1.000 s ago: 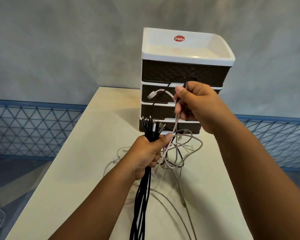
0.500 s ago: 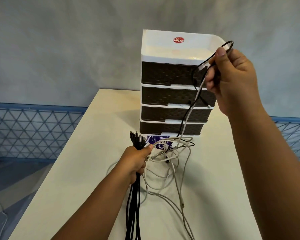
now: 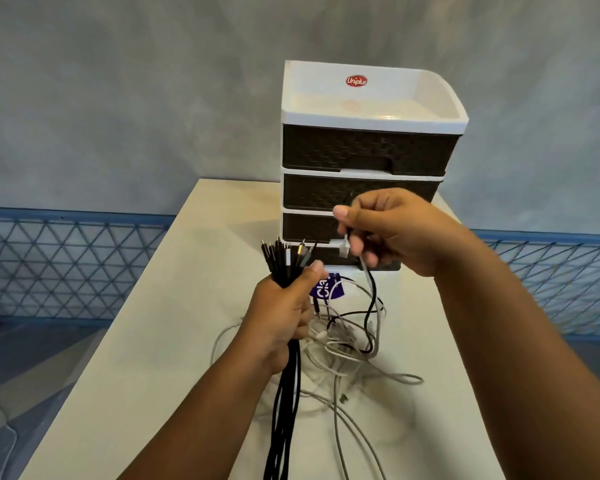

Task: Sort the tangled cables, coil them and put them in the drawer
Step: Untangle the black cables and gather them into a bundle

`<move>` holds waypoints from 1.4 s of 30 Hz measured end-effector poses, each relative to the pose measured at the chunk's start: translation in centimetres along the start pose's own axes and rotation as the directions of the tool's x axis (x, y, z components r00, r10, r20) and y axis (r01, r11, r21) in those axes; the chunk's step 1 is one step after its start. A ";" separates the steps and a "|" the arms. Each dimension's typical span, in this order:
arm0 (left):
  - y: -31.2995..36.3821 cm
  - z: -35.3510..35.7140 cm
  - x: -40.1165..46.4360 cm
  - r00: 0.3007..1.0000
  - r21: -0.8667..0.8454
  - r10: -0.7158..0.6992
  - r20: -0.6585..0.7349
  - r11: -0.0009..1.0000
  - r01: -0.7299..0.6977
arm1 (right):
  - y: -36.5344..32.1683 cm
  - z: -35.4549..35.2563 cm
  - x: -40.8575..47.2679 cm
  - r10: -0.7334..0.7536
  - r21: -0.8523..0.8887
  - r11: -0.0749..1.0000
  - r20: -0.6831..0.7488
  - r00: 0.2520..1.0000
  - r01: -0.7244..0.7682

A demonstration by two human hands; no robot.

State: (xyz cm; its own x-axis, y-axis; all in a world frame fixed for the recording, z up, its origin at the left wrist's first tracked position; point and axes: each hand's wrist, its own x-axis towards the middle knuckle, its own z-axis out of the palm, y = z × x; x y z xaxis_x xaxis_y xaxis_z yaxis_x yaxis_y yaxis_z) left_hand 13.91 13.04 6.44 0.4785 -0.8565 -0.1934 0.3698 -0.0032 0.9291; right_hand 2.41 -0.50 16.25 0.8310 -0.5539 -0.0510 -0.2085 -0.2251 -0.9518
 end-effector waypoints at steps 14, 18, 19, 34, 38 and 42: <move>1.6 0.4 -1.2 0.993 -0.038 0.068 0.096 0.997 -0.064 | 0.9 3.0 0.2 -0.010 0.132 0.991 0.069 0.998 0.001; 1.3 0.1 -0.7 0.998 -0.079 0.056 0.017 0.995 -0.054 | 2.2 3.9 -0.8 -0.008 -0.007 1.000 -0.097 0.995 0.007; 1.3 -0.1 -0.6 0.999 -0.088 0.053 0.001 0.995 -0.053 | 2.6 4.2 -1.2 0.003 -0.099 0.995 -0.121 0.993 -0.015; 0.9 -1.6 0.6 0.996 -0.227 -0.013 -0.093 0.974 -0.009 | 4.1 5.5 -2.2 -0.119 -0.009 0.991 -0.493 0.862 0.131; 0.7 -3.1 1.3 0.979 -0.323 -0.090 -0.185 0.946 0.026 | 4.1 3.7 -2.4 -0.020 0.256 0.947 -0.559 0.829 0.196; 0.6 -4.4 1.9 0.967 -0.361 -0.106 -0.233 0.933 0.015 | 5.2 1.4 -2.6 0.045 0.270 0.951 -0.599 0.799 0.150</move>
State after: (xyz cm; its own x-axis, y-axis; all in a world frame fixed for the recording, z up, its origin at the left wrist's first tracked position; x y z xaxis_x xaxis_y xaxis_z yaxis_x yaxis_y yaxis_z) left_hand 18.49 13.69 5.23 0.6089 -0.7075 -0.3587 0.6394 0.1700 0.7499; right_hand -0.10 0.90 11.01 0.3460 -0.9331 0.0980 0.0654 -0.0802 -0.9946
